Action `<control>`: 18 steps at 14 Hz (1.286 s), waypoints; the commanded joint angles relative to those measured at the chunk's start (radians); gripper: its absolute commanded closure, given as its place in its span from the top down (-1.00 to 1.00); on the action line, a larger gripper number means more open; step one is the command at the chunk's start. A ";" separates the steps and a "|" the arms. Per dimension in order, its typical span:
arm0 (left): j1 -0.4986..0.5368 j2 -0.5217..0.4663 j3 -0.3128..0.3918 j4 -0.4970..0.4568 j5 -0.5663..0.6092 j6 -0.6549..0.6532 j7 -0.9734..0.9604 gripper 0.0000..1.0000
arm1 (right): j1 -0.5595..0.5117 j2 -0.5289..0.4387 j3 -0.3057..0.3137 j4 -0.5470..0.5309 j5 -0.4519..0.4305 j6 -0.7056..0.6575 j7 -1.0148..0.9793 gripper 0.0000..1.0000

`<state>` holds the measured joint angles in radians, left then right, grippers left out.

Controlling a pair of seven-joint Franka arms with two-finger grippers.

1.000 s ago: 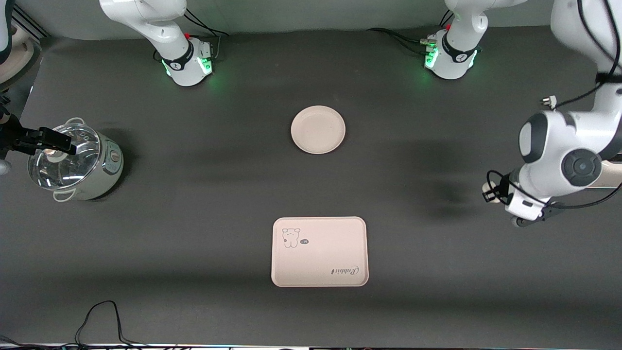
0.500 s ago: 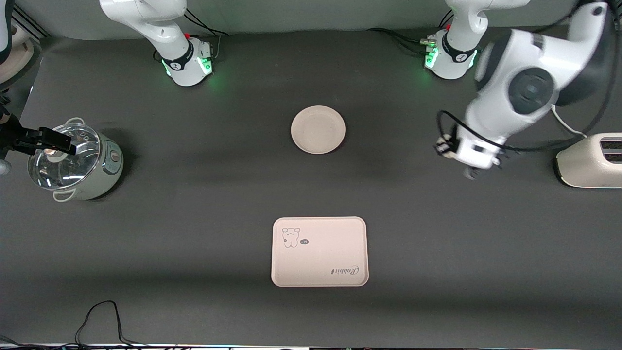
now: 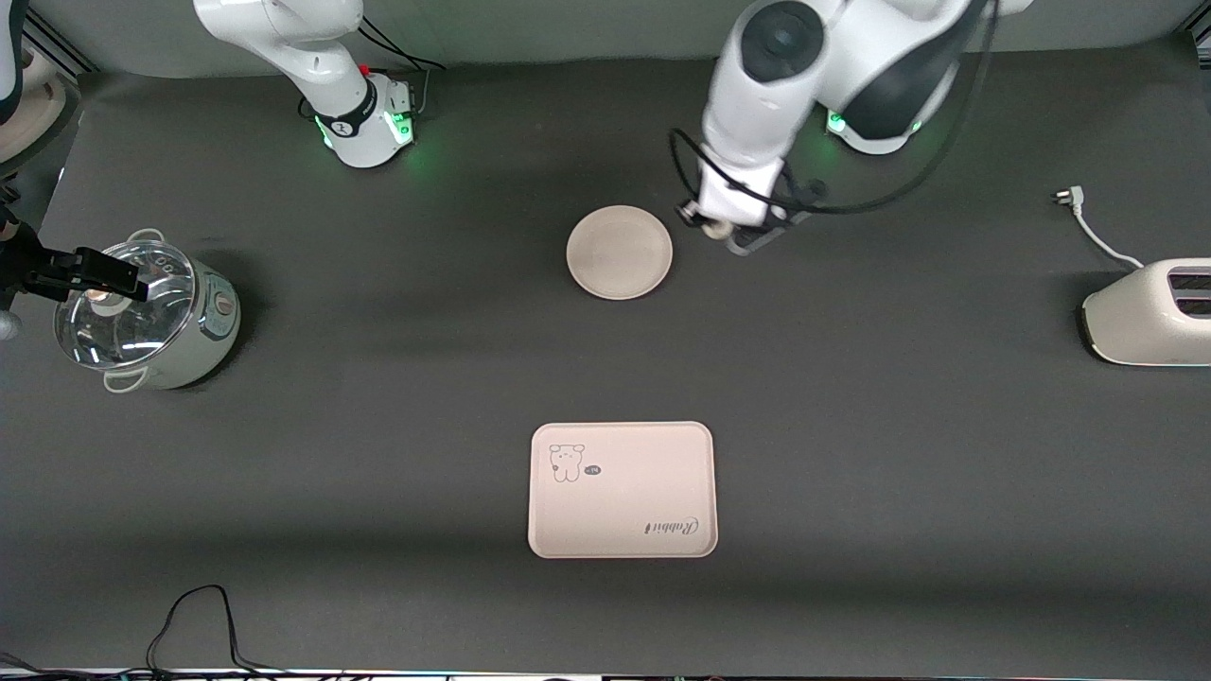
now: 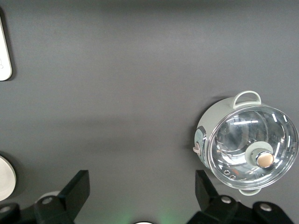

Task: Place bun in plate and plate on tray
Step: 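Carry the bun with the left gripper over the round white plate, then lower the bun onto the plate and open the left gripper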

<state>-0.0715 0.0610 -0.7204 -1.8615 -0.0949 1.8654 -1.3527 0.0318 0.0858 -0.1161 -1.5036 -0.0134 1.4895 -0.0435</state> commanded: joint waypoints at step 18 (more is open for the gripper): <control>-0.228 0.491 -0.010 -0.145 0.503 0.517 -0.516 -0.68 | 0.000 -0.008 -0.004 0.002 0.007 -0.011 -0.016 1.00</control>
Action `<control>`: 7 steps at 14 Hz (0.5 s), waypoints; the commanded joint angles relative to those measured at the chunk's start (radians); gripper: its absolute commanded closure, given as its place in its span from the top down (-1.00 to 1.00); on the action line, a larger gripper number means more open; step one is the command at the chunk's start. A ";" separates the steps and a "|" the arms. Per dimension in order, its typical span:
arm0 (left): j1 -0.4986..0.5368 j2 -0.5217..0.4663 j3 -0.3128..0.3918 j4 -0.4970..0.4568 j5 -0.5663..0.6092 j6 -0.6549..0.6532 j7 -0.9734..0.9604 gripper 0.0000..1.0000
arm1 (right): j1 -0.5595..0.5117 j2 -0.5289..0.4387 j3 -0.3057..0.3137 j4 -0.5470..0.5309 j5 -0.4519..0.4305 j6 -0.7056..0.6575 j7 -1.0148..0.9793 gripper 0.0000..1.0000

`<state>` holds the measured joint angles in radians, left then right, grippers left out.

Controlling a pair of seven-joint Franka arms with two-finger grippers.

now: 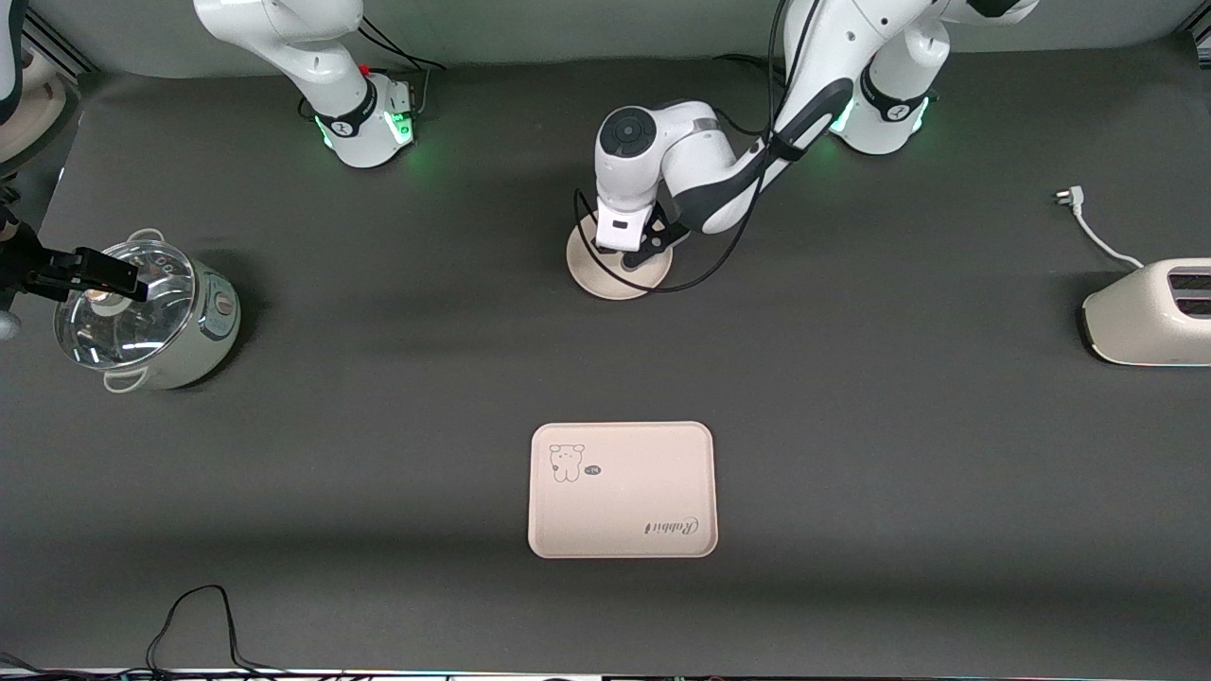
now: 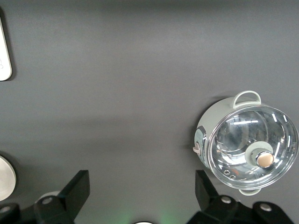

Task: Place bun in plate and plate on tray
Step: 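Lower the bun onto the plate and open the left gripper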

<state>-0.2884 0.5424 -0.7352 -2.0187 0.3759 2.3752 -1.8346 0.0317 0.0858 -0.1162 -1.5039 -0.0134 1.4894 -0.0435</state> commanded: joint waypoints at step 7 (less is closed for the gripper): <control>-0.021 0.036 0.007 0.012 0.074 0.015 -0.068 0.10 | 0.002 -0.009 -0.002 -0.002 0.010 -0.011 -0.013 1.00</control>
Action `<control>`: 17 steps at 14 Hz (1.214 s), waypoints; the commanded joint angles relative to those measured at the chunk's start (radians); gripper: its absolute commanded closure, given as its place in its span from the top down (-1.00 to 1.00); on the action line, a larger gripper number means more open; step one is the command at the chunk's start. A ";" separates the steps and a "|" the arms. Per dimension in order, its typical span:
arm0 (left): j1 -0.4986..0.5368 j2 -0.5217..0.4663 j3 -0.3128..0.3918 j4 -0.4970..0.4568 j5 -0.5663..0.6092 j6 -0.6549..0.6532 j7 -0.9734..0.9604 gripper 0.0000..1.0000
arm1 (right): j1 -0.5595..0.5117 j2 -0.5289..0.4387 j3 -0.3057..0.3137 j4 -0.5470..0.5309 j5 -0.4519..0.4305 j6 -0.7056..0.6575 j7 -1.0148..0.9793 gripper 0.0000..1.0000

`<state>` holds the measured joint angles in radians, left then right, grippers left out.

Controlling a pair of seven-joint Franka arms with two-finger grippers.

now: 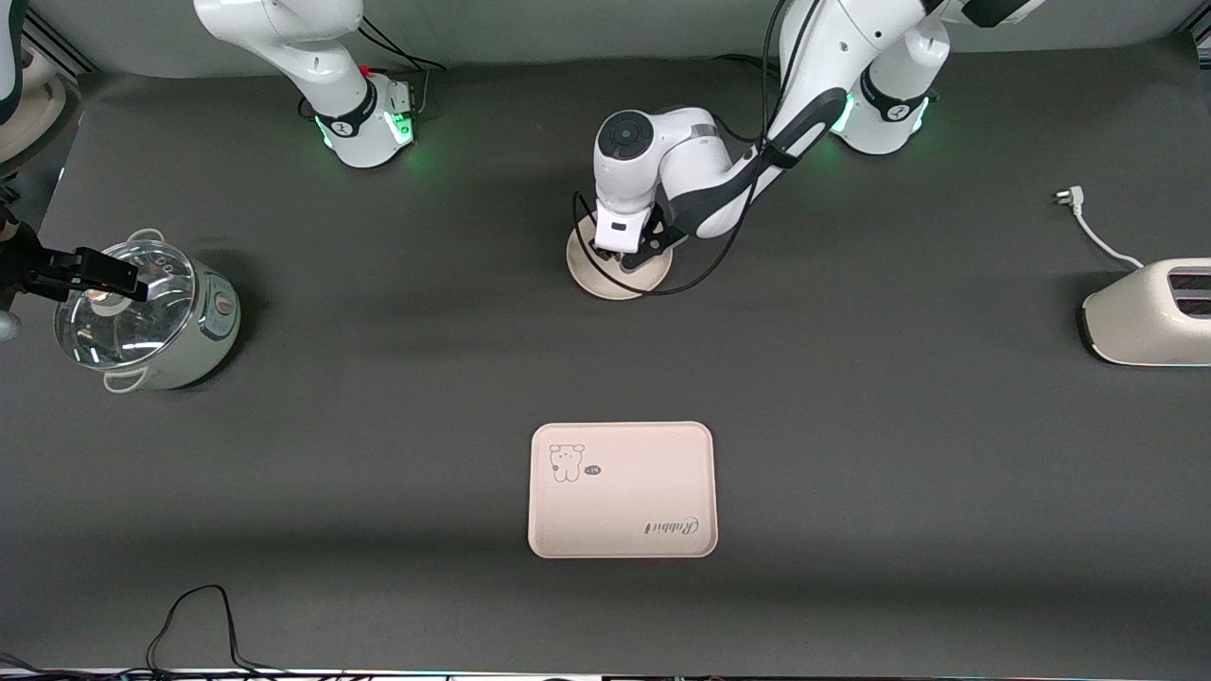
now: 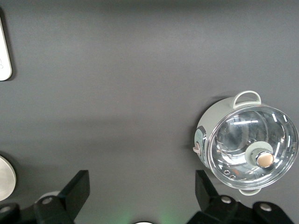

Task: Place bun in plate and plate on tray
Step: 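Lower the bun onto the plate and open the left gripper, then withdraw the left gripper while the right gripper reaches toward the plate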

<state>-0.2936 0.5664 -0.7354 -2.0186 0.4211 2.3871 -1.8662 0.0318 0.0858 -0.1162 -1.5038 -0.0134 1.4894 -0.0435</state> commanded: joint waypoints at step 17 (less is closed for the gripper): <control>0.471 -0.086 -0.056 0.644 -0.212 -0.750 0.516 1.00 | 0.489 -0.442 0.012 -0.469 0.049 0.109 0.546 1.00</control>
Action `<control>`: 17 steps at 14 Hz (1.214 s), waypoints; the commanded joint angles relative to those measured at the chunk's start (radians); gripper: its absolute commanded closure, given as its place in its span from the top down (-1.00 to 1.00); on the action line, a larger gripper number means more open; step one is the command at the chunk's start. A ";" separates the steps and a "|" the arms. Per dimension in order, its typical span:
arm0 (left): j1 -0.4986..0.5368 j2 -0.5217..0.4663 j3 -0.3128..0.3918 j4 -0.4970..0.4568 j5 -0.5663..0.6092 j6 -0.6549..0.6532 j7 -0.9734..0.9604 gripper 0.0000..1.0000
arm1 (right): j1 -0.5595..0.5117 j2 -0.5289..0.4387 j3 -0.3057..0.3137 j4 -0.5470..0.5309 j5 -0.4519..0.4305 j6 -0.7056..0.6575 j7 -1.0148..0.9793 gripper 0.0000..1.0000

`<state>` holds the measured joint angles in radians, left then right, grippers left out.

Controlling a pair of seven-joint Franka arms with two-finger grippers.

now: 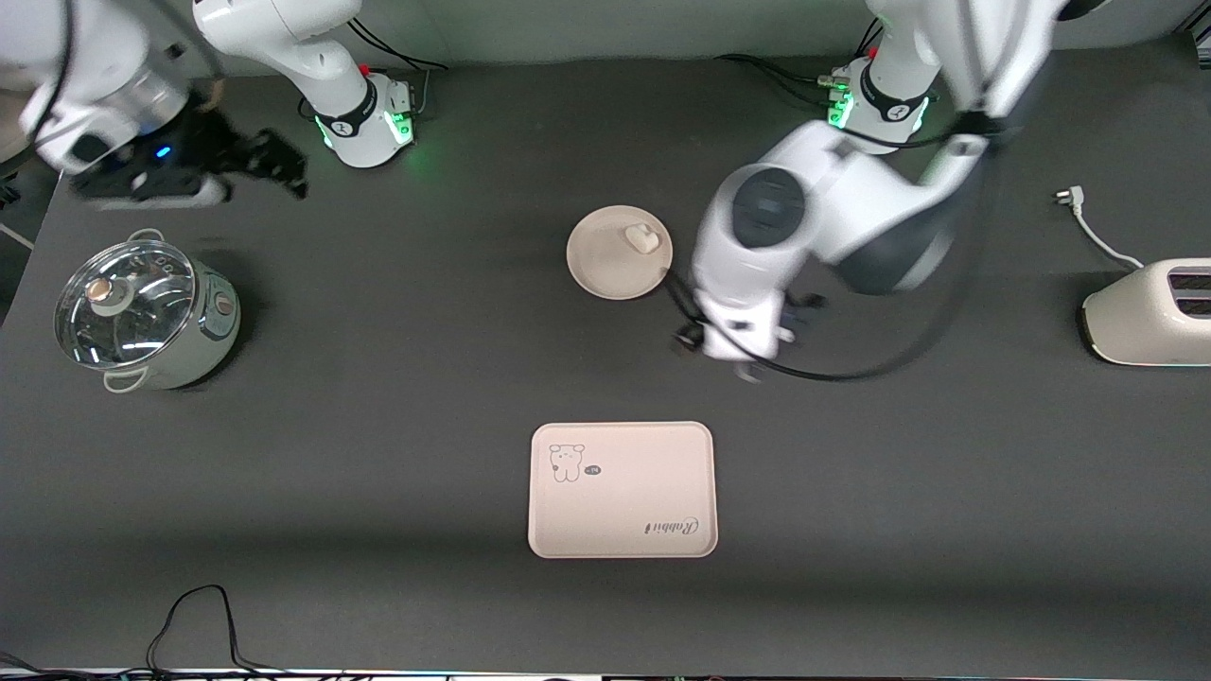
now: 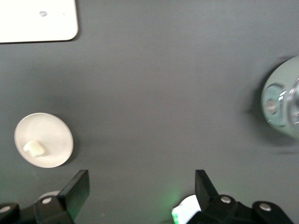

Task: Place bun in plate and plate on tray
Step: 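Withdraw the left gripper while the right gripper reaches toward the plate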

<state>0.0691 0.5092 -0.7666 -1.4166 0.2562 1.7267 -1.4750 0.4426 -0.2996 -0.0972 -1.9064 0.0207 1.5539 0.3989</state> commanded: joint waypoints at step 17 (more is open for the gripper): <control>0.729 -0.296 -0.008 0.021 -0.091 -0.368 1.266 1.00 | 0.289 0.392 0.231 0.247 0.110 0.196 0.531 1.00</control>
<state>0.7796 0.2765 -0.7753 -1.3080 0.1733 1.3246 -0.2462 0.7136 0.1295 0.1409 -1.6091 0.1059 1.7246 0.9103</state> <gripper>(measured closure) 0.000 0.000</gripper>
